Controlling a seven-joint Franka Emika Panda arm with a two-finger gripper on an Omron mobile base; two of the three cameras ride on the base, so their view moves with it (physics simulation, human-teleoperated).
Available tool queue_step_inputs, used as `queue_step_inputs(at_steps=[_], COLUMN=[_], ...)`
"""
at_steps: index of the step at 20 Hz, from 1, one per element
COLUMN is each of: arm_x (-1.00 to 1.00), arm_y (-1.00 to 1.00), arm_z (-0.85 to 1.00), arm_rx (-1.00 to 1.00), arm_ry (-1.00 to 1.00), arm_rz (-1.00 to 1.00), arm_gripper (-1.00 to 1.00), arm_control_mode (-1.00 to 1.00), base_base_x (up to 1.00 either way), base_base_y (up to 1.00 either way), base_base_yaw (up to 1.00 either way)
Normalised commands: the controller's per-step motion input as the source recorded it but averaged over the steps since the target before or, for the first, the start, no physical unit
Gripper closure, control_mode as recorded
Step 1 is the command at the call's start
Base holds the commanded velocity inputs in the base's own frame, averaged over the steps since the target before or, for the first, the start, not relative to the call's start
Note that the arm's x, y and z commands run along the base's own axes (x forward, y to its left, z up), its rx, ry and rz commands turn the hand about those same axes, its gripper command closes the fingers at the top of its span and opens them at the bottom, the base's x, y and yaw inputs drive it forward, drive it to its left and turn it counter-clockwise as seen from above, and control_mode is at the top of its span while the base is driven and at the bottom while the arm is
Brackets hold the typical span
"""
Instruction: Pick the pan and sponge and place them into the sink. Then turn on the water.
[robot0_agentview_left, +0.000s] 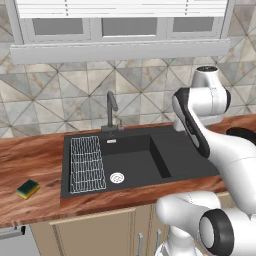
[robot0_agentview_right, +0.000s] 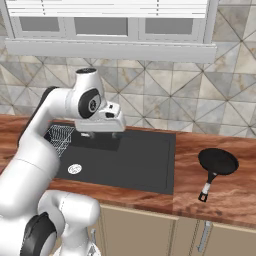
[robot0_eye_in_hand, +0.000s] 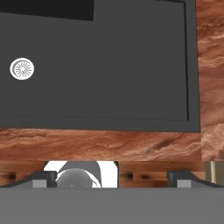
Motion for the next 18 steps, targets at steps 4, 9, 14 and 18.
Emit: queue_step_inputs(at_steps=[4,9,14,18], arm_x=[-0.01,-0.02,0.00,0.00], arm_y=[-0.26,-0.26,-0.26,-0.30], arm_z=[-0.14,-0.07,-0.08,-0.12], arm_rx=[-0.01,0.02,0.03,0.02], arm_ry=[0.04,0.06,0.06,0.06], arm_rz=[0.00,0.00,0.00,0.00], arm_gripper=[-1.00,-1.00,-1.00,-1.00], arm_control_mode=[-1.00,-1.00,-1.00,-1.00], base_base_x=[0.00,0.00,0.00,0.00], base_base_y=[0.00,0.00,0.00,0.00], base_base_yaw=[0.00,0.00,0.00,0.00])
